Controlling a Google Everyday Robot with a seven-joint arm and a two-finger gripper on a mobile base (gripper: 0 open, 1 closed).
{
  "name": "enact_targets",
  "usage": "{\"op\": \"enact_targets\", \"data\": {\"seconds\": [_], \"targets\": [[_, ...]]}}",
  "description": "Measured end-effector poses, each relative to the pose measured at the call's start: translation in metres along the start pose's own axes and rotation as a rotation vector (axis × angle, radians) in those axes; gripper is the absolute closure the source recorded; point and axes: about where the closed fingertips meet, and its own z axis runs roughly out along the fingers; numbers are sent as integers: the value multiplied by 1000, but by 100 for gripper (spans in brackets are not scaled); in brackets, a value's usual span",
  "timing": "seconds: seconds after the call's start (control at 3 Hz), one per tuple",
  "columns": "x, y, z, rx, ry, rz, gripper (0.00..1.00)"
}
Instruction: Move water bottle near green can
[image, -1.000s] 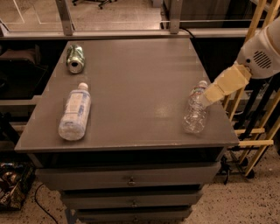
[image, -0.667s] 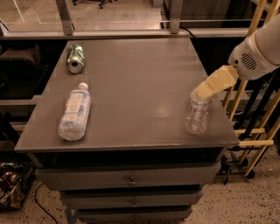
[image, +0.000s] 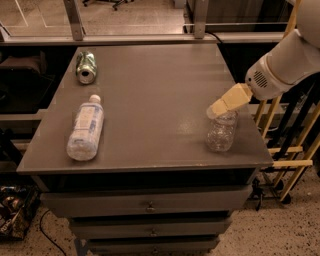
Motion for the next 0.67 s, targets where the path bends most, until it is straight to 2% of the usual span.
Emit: {"op": "enact_targets", "data": {"seconds": [0.33,0.67], "targets": [[4,-3,25,-11,50,64,0],[7,2,45,-33,95,95,18]]}}
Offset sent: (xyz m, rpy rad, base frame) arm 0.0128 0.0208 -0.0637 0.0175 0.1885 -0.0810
